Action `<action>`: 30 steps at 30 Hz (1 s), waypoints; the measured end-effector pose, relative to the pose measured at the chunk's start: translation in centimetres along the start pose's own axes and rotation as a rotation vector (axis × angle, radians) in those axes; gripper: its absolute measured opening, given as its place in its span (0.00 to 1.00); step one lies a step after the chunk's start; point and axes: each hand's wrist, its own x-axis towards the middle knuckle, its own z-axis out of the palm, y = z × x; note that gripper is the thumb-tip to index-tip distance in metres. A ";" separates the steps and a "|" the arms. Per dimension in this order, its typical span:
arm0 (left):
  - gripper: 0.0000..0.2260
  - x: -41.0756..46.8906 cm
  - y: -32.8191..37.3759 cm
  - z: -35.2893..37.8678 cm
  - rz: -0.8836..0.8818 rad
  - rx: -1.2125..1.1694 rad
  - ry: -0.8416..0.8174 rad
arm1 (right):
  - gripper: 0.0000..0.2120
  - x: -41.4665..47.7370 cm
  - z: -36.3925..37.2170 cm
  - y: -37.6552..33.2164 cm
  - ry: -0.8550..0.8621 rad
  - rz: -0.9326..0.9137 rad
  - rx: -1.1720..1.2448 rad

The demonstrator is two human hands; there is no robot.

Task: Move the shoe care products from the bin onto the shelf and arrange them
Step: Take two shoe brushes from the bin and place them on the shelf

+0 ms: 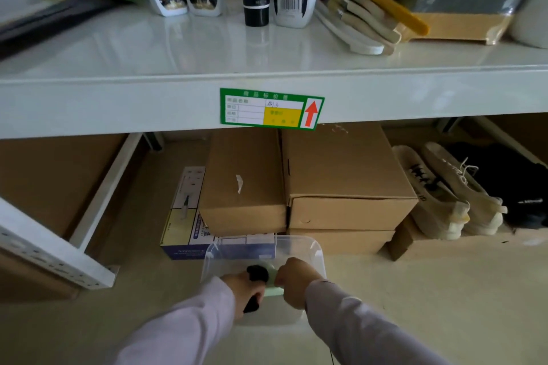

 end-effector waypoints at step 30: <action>0.19 -23.9 3.5 -13.9 0.768 -0.841 0.893 | 0.39 -16.2 -15.7 2.7 0.483 -0.392 1.200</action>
